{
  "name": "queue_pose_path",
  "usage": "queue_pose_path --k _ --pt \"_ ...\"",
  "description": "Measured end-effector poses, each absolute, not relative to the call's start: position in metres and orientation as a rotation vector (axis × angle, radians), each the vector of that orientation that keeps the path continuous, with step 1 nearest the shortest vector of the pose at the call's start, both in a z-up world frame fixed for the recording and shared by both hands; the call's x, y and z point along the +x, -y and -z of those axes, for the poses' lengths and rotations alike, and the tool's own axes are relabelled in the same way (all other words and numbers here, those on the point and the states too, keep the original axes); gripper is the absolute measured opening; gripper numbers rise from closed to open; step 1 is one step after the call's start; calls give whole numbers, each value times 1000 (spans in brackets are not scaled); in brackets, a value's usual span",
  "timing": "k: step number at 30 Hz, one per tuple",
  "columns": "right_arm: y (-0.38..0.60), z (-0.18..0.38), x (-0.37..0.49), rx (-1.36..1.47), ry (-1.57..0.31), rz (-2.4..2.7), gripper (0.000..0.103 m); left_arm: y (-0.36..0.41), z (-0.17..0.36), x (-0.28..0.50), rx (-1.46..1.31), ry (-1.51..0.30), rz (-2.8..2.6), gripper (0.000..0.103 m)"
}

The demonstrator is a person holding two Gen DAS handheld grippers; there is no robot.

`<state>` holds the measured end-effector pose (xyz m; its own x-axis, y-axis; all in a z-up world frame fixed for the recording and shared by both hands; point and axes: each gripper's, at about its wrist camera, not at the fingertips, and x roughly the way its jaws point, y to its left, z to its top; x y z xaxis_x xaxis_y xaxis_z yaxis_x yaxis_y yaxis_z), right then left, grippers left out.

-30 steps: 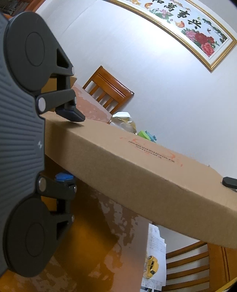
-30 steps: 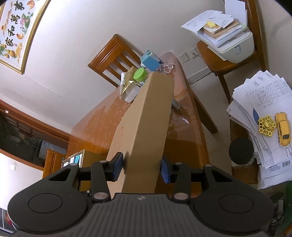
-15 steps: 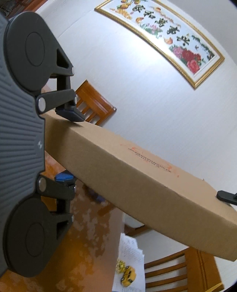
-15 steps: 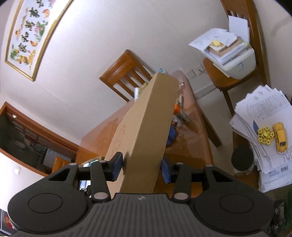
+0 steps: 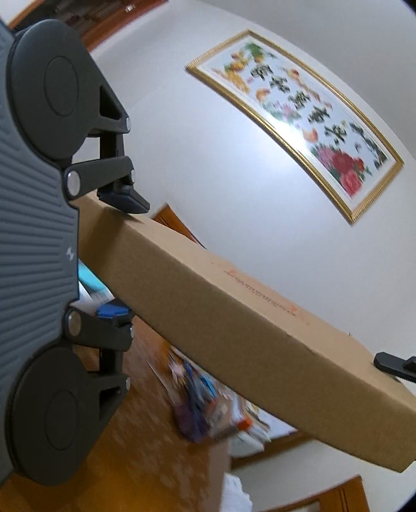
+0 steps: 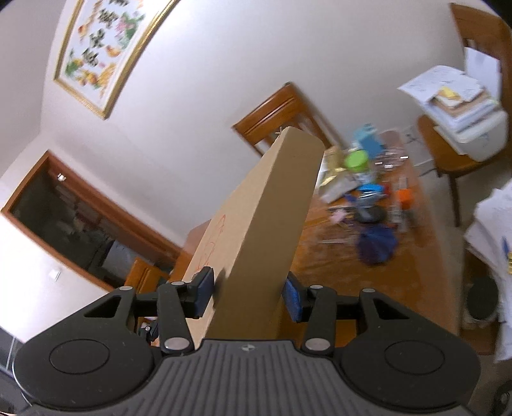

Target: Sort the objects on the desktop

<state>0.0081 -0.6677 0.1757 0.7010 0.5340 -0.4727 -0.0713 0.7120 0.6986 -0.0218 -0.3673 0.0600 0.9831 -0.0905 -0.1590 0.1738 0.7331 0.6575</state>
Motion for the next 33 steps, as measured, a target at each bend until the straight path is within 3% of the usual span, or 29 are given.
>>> queue_pose_path --k 18,33 --pt "493 -125 106 746 -930 -628 54 229 -49 -3 815 -295 -74 57" --pt "496 -73 120 858 -1012 -571 55 214 -45 0 825 -369 25 57"
